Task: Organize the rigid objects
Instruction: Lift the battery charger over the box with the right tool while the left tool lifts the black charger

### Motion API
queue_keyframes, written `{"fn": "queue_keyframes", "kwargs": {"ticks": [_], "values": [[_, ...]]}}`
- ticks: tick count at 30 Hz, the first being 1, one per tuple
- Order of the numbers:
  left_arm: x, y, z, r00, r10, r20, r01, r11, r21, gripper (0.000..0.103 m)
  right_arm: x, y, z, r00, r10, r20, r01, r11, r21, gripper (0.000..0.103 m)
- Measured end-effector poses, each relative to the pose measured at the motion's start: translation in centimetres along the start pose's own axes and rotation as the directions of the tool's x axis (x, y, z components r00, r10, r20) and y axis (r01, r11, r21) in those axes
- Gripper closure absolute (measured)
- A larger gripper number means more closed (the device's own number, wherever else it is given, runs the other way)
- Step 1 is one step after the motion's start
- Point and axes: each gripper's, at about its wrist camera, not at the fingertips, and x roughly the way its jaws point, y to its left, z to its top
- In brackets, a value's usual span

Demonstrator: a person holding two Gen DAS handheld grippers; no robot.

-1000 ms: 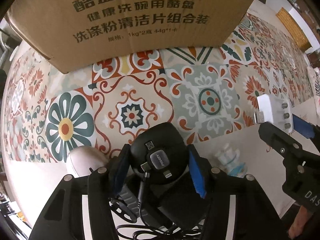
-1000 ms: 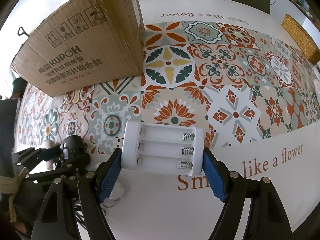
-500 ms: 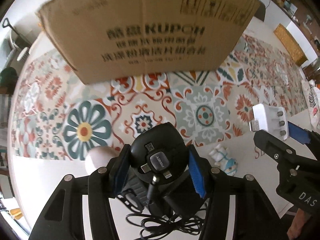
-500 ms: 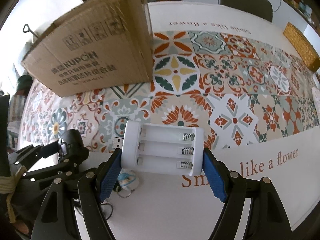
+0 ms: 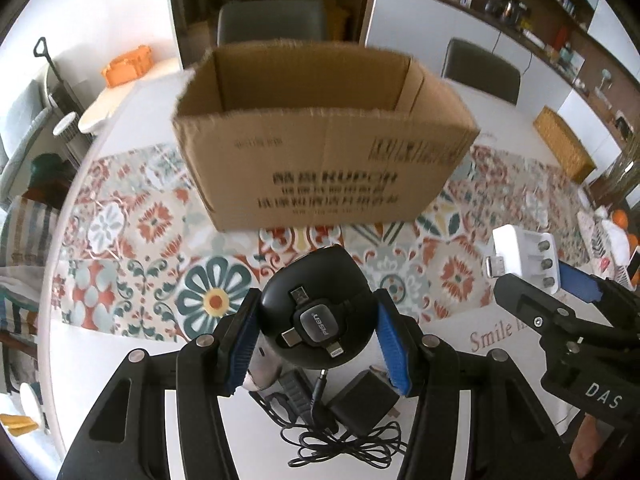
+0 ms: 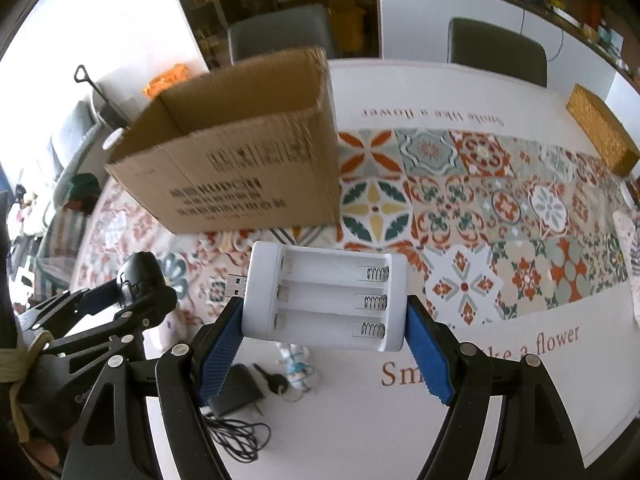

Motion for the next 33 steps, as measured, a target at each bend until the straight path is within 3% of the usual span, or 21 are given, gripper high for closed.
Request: {"fn": "queue_keyframes", "kwargs": {"ticks": [7, 17, 23, 33], "values": [[-3.3, 0.5, 0.9, 0.996, 0.010, 0.093, -0.011, 1.000, 0.010, 0.048, -2.2, 0.9, 0.9, 0.997, 0.028, 0.068, -0.028, 1.000, -0.004, 0.026], [-7.7, 1.0, 3.2, 0.973, 0.003, 0.232, -0.007, 1.000, 0.014, 0.048, -5.7, 1.9, 2.9, 0.980, 0.068, 0.186, -0.065, 0.998, -0.021, 0.026], [-8.7, 1.3, 4.9, 0.960, 0.015, 0.278, -0.022, 1.000, 0.019, 0.048, -7.1, 2.8, 4.6, 0.963, 0.086, 0.255, -0.077, 0.996, -0.046, 0.026], [-8.8, 1.6, 8.0, 0.944, 0.042, 0.327, -0.055, 0.998, 0.031, 0.048, -6.7, 3.9, 7.4, 0.953, 0.093, 0.287, -0.076, 0.995, -0.069, 0.026]]}}
